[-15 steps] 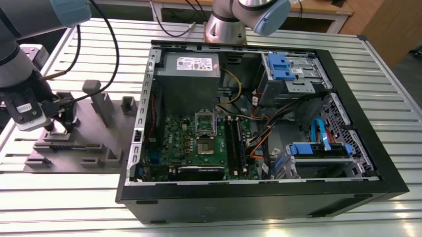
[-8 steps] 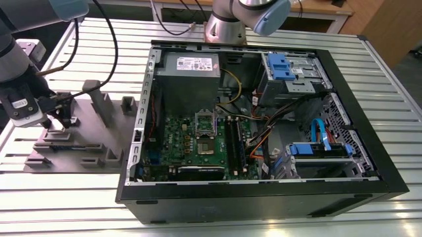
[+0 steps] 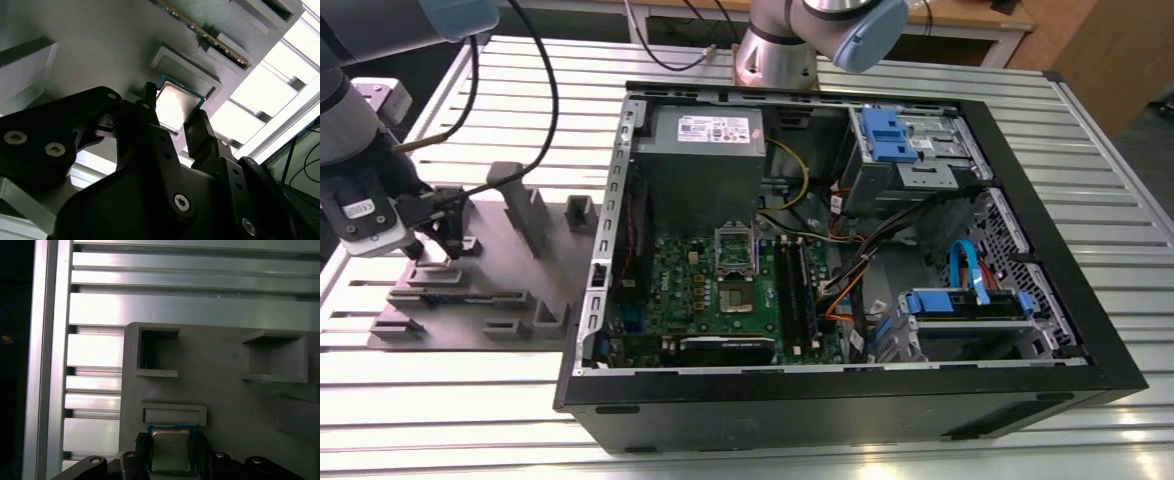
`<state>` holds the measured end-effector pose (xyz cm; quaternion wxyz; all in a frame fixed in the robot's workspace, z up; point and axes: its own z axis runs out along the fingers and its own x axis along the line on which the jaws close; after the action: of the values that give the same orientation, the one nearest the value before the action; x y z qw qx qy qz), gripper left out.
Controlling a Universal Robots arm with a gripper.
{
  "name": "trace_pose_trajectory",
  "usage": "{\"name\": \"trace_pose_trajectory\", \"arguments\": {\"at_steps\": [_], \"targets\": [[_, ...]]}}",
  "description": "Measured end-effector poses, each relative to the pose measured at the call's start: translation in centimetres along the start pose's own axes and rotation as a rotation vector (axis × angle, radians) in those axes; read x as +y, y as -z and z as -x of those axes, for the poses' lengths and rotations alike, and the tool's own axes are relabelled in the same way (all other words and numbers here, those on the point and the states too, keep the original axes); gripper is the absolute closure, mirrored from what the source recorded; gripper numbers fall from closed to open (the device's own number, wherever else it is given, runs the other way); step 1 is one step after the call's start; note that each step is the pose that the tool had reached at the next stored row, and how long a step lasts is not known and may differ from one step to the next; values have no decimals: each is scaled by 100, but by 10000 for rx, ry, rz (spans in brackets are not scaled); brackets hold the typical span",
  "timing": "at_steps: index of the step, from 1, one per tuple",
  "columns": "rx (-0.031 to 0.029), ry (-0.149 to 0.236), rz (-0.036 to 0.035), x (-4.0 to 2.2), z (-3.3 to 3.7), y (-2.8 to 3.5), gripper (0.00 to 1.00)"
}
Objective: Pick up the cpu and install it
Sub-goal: 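Pick up the cpu and move it towards the insertion slot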
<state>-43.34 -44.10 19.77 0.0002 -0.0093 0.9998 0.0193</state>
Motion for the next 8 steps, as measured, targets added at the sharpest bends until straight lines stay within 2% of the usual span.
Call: {"name": "trace_pose_trajectory", "arguments": {"at_steps": [6, 8], "targets": [[-2, 1, 3, 3, 1, 90, 53], [-6, 1, 6, 4, 2, 99, 53]]}}
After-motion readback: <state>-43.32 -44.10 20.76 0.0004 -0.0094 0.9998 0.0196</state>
